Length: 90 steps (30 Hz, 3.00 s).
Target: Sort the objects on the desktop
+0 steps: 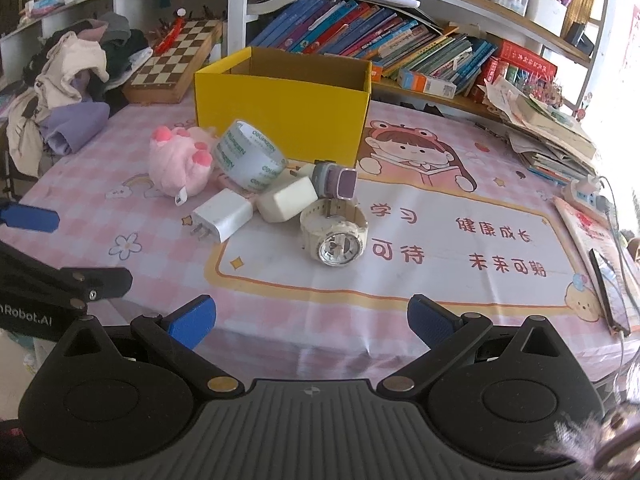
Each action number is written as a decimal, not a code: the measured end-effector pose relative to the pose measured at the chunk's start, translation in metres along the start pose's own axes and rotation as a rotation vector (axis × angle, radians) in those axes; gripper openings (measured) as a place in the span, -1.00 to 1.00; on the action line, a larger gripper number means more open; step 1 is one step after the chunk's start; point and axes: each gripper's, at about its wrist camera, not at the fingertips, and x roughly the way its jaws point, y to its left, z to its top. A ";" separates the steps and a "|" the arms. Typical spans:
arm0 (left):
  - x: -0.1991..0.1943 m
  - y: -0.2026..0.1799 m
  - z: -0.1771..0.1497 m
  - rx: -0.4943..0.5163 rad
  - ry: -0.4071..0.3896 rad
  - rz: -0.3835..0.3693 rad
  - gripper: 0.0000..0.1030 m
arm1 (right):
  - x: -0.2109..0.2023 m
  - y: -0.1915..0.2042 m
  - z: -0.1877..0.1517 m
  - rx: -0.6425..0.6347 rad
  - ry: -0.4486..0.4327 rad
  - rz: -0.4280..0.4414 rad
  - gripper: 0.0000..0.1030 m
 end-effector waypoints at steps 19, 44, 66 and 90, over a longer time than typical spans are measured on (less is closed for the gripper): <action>-0.001 -0.001 -0.002 -0.022 -0.001 -0.017 1.00 | -0.007 0.001 -0.001 -0.035 -0.011 0.006 1.00; 0.000 0.009 0.005 -0.053 -0.024 0.034 1.00 | 0.007 0.000 0.012 -0.048 -0.045 0.094 0.99; 0.017 0.002 0.016 -0.025 -0.022 0.062 1.00 | 0.034 -0.020 0.022 -0.016 0.008 0.120 0.58; 0.050 -0.004 0.044 -0.075 0.002 0.071 1.00 | 0.077 -0.052 0.047 -0.019 0.069 0.136 0.49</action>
